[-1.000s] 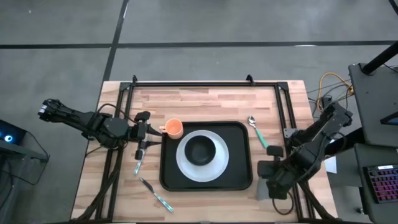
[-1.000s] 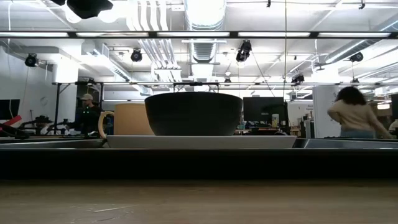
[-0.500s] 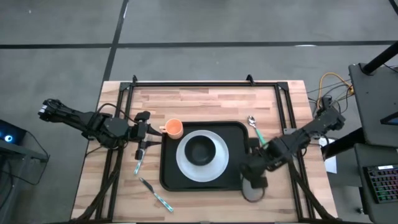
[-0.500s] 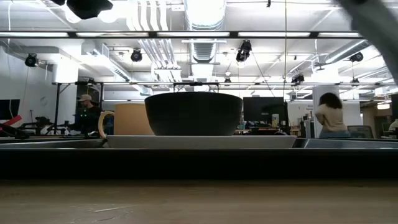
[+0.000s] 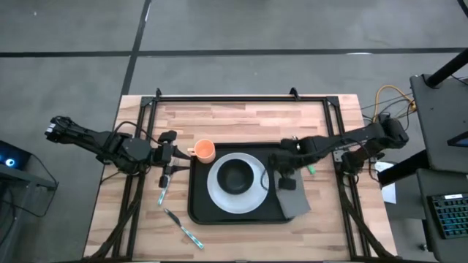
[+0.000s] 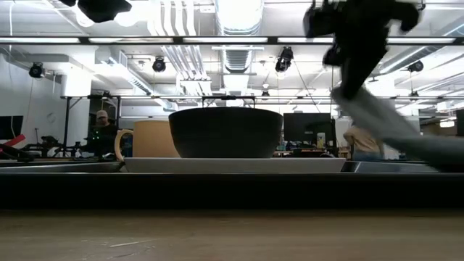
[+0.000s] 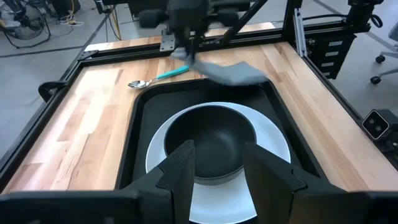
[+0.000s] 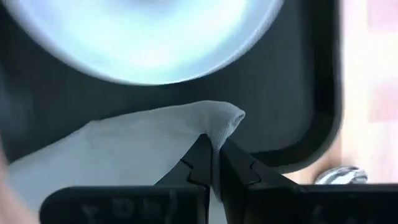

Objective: Set up tray
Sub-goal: Put the blue patterned fork on the gray napkin

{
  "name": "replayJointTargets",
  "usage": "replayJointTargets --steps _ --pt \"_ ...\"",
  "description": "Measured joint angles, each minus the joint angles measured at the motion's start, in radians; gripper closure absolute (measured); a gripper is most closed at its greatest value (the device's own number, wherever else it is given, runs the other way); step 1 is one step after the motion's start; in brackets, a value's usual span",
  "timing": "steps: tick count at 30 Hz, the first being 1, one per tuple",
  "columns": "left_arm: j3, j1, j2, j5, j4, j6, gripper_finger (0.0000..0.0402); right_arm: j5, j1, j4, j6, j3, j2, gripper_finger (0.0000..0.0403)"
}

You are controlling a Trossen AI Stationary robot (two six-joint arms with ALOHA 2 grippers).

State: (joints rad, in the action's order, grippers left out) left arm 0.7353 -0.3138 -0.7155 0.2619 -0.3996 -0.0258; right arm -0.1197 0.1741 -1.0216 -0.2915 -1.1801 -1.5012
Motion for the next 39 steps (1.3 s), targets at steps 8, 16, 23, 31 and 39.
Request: replayJointTargets --steps 8,16,23,31,39 --pt "0.000 0.000 0.000 0.000 0.000 -0.013 0.0283 0.018 -0.148 0.206 0.023 0.161 0.008 0.0395" --pt "0.000 0.000 -0.003 0.000 0.000 -0.020 0.0283 0.082 -0.218 0.309 0.044 0.238 -0.011 0.0395" --pt "0.000 0.000 -0.039 0.000 0.000 -0.043 0.0283 0.147 -0.227 0.318 0.085 0.252 -0.024 0.0376" --pt "0.000 0.000 -0.107 -0.001 0.000 -0.042 0.0283 -0.002 -0.233 0.319 0.120 0.199 -0.020 0.0290" --pt "0.036 -0.002 -0.106 -0.002 0.033 -0.019 0.0283 0.026 -0.159 0.231 -0.023 0.158 -0.017 0.0260"
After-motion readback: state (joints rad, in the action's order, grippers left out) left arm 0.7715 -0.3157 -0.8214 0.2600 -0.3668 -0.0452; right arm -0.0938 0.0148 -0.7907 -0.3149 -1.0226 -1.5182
